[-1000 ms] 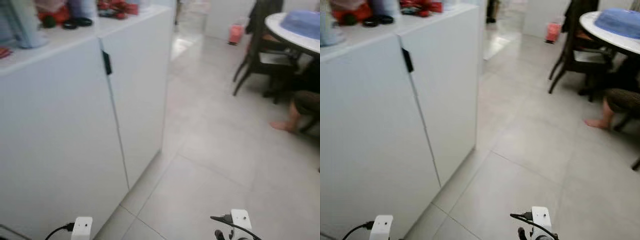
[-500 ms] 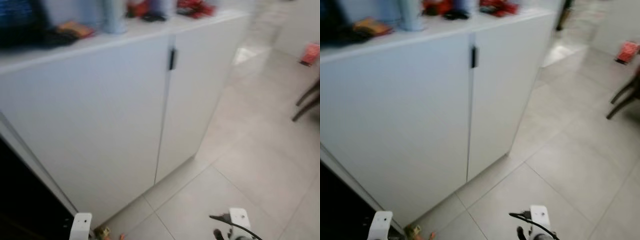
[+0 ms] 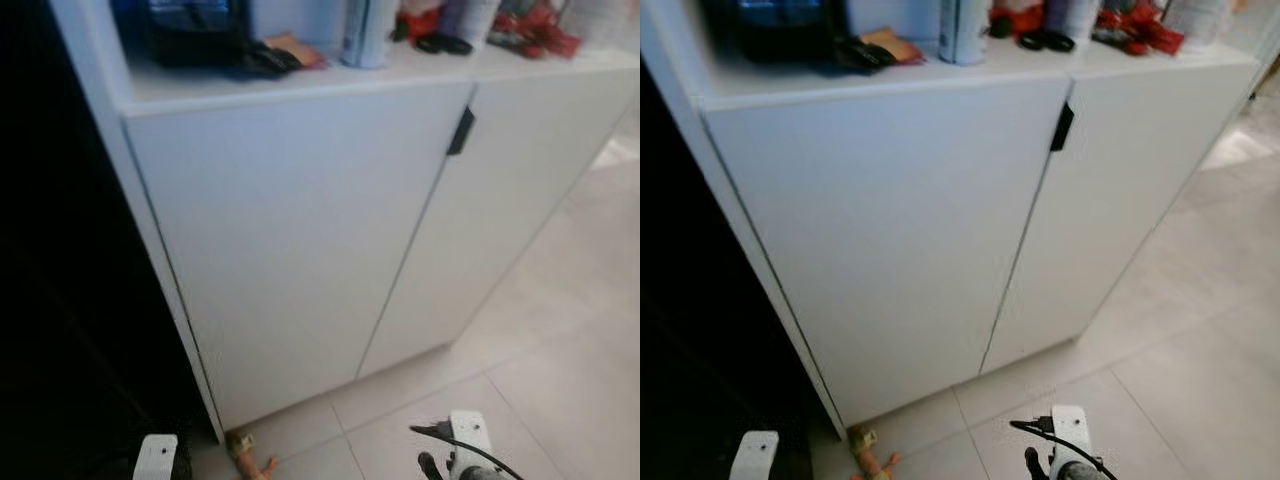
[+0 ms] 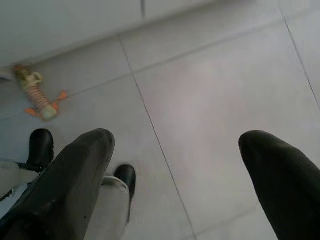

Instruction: Restocking fridge

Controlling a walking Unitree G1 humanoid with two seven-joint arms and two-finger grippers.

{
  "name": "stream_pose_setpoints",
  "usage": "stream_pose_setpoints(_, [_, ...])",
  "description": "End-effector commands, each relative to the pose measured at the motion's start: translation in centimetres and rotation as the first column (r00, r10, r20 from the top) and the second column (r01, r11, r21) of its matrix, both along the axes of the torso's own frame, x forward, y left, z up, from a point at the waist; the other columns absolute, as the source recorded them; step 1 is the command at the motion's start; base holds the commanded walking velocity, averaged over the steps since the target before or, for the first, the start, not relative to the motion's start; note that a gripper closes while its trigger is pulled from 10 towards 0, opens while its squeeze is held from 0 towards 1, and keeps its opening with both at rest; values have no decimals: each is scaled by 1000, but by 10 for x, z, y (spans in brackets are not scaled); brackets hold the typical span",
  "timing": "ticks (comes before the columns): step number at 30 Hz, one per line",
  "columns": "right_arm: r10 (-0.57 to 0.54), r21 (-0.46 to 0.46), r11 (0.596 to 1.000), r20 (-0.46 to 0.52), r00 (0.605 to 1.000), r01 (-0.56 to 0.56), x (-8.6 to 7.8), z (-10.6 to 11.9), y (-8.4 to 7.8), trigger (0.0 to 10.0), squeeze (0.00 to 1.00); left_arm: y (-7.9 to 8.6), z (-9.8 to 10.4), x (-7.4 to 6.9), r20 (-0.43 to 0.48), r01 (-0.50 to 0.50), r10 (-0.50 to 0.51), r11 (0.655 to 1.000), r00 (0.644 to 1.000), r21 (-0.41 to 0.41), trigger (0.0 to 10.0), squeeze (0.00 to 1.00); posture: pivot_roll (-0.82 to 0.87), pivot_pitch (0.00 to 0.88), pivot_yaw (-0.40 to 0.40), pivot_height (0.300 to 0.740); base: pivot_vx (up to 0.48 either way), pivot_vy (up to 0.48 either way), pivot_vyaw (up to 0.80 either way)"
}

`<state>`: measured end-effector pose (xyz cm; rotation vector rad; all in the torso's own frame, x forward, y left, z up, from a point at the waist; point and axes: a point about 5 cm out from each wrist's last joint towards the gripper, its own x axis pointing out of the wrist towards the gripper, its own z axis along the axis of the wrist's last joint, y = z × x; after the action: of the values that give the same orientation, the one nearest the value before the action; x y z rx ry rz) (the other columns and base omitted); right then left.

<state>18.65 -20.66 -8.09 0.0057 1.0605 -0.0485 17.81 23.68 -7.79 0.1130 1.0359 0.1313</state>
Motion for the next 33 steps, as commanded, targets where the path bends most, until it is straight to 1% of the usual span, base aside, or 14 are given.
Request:
stream_pose_setpoints(1, [-9, -15, 1000, -15, 1000, 9, -4, -1, -7, 10000, 0, -5, -3, -4, -18, 4, -5, 1000, 1000, -19, 10000, 0, -53, 0, -88, 740, 0, 0, 800])
stream_pose_setpoints(18, [10, -19, 1000, -27, 1000, -11, -4, -1, -7, 10000, 0, -5, -3, -4, -21, 11, -11, 1000, 1000, -28, 10000, 0, -53, 0, -87, 740, 0, 0, 800])
stream_pose_setpoints(21, [-34, 3, 999, -3, 999, 34, -5, -1, -7, 10000, 0, -5, -3, -4, -23, 14, -15, 999, 1000, -28, 10000, 0, -57, 0, -86, 740, 0, 0, 779])
stream_pose_setpoints(25, [-69, 51, 996, -11, 998, 70, -7, -2, -4, 10000, 0, -5, -4, -5, -26, 19, -20, 1000, 999, -25, 10000, 0, -56, 0, -87, 740, 0, 0, 0])
stream_pose_setpoints(28, [-68, 48, 997, -9, 998, 68, -7, -2, -5, 10000, 0, -5, -4, -5, -26, 20, -21, 999, 999, -25, 10000, 0, -56, 0, -87, 740, 0, 0, 0])
stream_pose_setpoints(29, [-64, 44, 997, -8, 998, 65, -7, -2, -5, 7922, 0, -5, -4, -5, -26, 23, -23, 999, 999, -26, 5216, 0, -56, 0, -86, 740, 0, 0, 0])
stream_pose_setpoints(30, [-62, 40, 997, -7, 998, 62, -7, -2, -5, 1412, 0, -5, -4, -5, -25, 25, -26, 999, 999, -26, 1137, 0, -56, 0, -86, 740, 0, 0, 0])
stream_pose_setpoints(31, [-60, 37, 997, -6, 998, 60, -7, -2, -5, 1412, 0, -5, -4, -5, -25, 26, -27, 999, 999, -27, 1137, 0, -56, 0, -86, 740, 0, 0, 0])
stream_pose_setpoints(32, [-64, 36, 997, -5, 998, 64, -7, -2, -5, 0, 0, -5, -4, -5, -25, 27, -28, 999, 999, -28, 0, 0, -55, 0, -87, 740, 0, 0, 0])
stream_pose_setpoints(33, [-67, 36, 997, -5, 998, 67, -7, -2, -5, 0, 0, -5, -4, -5, -25, 28, -29, 999, 999, -28, 0, 0, -55, 0, -87, 740, 0, 0, 0])
